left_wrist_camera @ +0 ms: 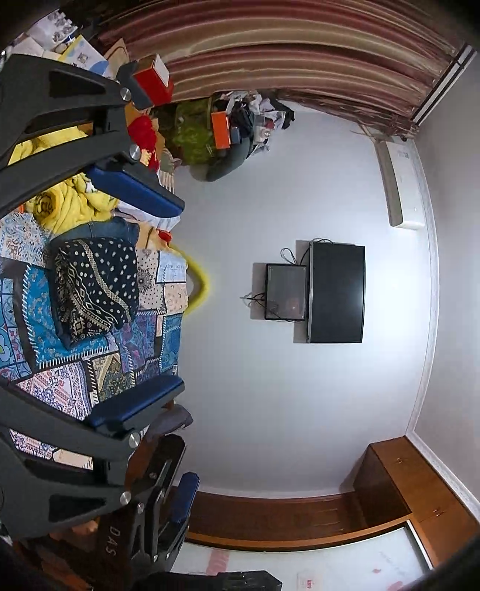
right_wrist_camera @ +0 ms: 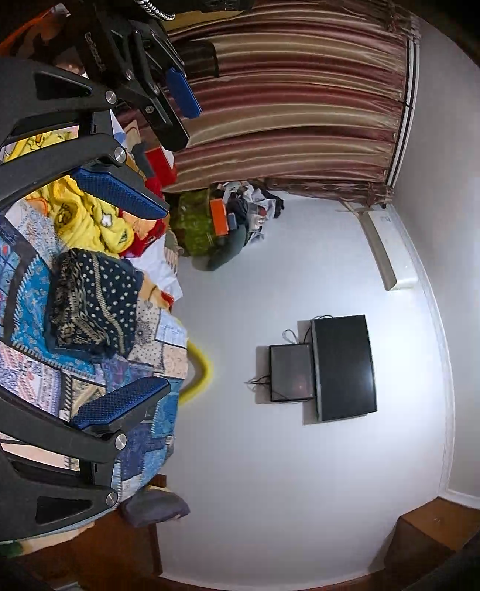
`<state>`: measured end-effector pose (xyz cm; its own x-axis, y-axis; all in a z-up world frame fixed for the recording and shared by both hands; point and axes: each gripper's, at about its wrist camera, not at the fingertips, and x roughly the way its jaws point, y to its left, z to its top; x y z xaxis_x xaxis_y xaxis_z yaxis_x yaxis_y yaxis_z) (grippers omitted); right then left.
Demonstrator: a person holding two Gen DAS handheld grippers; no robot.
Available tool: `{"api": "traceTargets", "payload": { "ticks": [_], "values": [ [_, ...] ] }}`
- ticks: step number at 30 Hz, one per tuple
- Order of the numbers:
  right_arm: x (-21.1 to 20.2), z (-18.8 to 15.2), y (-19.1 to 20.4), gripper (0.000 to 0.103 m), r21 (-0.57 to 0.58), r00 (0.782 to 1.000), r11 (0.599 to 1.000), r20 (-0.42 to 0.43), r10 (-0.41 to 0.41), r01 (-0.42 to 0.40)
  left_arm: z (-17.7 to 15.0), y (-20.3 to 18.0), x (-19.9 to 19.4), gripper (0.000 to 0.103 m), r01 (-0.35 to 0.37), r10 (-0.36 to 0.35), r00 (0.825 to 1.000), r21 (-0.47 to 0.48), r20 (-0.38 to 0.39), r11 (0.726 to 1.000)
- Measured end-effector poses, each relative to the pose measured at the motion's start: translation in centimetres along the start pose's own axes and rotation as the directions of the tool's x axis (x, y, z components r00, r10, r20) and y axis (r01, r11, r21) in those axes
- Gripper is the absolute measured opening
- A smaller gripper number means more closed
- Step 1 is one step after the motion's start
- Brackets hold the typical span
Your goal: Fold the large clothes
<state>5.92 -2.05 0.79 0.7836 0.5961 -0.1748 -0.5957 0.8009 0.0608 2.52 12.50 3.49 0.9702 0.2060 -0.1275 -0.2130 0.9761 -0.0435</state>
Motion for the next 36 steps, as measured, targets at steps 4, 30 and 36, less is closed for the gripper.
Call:
{"api": "traceTargets", "payload": {
  "ticks": [4,30,36],
  "values": [
    [-0.6,-0.4,0.0,0.086,-0.001,1.000,1.000,-0.012,-0.024,0.024,-0.4,-0.2,0.0,0.095,-0.013,0.013,1.000,-0.002,-0.012,1.000],
    [-0.1,-1.3,-0.1,0.103,-0.022,0.993,0.994,-0.038,-0.111,0.110,-2.0,-0.4,1.2,0.102,-0.024,0.024,0.999,-0.010,-0.045,1.000],
    [-0.1,-1.2,-0.2,0.103,-0.017,0.994,0.994,-0.037,-0.106,0.105,-2.0,-0.4,1.4,0.102,-0.008,0.008,0.999,-0.007,-0.043,1.000]
  ]
}}
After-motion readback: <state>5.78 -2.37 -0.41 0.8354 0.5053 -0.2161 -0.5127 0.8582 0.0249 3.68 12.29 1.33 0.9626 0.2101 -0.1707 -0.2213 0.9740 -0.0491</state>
